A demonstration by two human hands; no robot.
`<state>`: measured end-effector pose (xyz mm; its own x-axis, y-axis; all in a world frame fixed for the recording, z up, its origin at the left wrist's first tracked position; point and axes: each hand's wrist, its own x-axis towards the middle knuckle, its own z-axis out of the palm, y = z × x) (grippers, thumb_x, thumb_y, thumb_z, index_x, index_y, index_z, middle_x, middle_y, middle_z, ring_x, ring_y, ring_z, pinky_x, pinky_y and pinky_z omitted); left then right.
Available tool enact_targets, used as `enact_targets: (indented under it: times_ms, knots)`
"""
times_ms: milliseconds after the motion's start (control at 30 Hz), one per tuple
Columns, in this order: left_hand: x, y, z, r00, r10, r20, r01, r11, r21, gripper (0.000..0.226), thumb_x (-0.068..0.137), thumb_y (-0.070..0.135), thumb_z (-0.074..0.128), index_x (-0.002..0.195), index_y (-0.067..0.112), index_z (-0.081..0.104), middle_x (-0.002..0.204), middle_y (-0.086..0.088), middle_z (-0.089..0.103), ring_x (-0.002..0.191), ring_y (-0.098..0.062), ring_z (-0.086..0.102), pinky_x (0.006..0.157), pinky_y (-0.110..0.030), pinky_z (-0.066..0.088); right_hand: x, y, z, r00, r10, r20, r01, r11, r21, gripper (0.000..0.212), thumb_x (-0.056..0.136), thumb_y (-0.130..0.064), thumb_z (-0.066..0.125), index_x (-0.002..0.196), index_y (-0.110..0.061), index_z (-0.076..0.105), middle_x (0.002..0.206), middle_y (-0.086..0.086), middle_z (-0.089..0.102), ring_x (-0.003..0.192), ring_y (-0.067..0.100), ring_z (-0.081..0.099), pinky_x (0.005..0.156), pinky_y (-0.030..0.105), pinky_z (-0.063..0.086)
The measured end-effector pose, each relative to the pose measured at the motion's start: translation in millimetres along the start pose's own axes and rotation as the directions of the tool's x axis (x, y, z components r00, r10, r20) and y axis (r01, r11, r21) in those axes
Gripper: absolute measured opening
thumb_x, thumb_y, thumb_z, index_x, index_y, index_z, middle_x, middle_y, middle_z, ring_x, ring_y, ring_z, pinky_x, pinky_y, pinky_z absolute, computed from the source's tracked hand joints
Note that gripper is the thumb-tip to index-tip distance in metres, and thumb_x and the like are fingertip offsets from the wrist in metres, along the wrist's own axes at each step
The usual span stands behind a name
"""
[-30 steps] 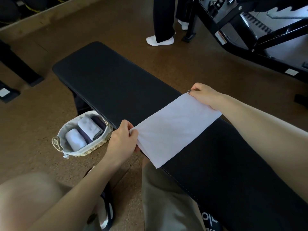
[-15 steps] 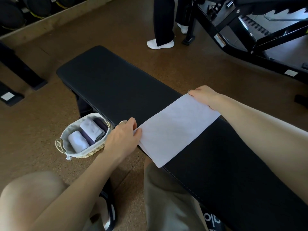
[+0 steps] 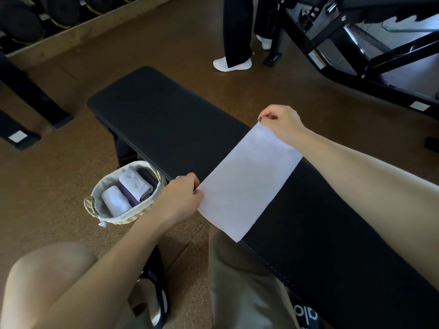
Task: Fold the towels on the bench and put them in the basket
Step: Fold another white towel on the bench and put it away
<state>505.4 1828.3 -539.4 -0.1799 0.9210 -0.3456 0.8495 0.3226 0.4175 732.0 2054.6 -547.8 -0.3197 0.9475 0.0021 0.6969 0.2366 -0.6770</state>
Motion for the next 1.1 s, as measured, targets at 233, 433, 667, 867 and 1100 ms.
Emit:
enact_targets:
  times_ms: [233,433,667,867,1100]
  knots:
    - [-15,-25,2,0.975,-0.125,0.181,0.176,0.939,-0.297,0.006,0.099,0.021,0.052,0.095,0.018,0.054,0.09,-0.007,0.067,0.073,-0.021,0.072,0.075,-0.045,0.063,11,-27,39,0.993,-0.115,0.039,0.119,0.984,-0.131,0.015,0.103,-0.019,0.056,0.109,-0.014,0.069,0.098,0.002,0.069,0.09,0.017,0.066,0.082,0.036,0.061]
    - [-23,-31,1,0.969,-0.128,0.209,0.202,0.901,-0.384,0.01,0.099,0.022,0.058,0.1,0.025,0.048,0.088,-0.006,0.071,0.074,-0.02,0.072,0.074,-0.045,0.063,-43,-62,55,0.941,-0.321,-0.107,0.264,0.894,-0.362,0.033,0.101,-0.021,0.055,0.134,-0.016,0.057,0.129,0.008,0.061,0.119,0.028,0.057,0.1,0.042,0.045]
    - [-30,-23,-8,0.979,0.016,0.202,0.05,0.946,-0.319,0.015,0.102,0.017,0.045,0.101,0.031,0.041,0.091,-0.008,0.062,0.076,-0.024,0.067,0.075,-0.054,0.059,-238,-58,51,0.934,-0.356,0.025,0.357,0.932,-0.064,0.034,0.078,-0.019,0.056,0.112,-0.016,0.06,0.111,-0.006,0.058,0.103,0.017,0.055,0.091,0.037,0.046]
    - [-42,-10,-11,0.966,0.006,0.257,0.084,0.937,-0.34,0.024,0.103,0.008,0.037,0.097,0.02,0.056,0.094,-0.007,0.058,0.079,-0.022,0.063,0.074,-0.034,0.058,-286,-36,88,0.937,-0.331,0.109,0.346,0.854,-0.389,0.065,0.08,-0.019,0.072,0.141,-0.019,0.049,0.141,-0.001,0.051,0.136,0.021,0.046,0.121,0.047,0.031]
    - [-58,-5,-21,0.952,-0.006,0.306,0.168,0.845,-0.507,0.03,0.087,-0.006,0.052,0.106,0.014,0.063,0.091,-0.012,0.064,0.08,-0.021,0.064,0.077,-0.035,0.06,-287,-27,92,0.885,-0.453,-0.107,0.383,0.84,-0.385,0.024,0.095,-0.014,0.056,0.115,-0.016,0.069,0.12,-0.001,0.068,0.116,0.018,0.062,0.115,0.039,0.039]
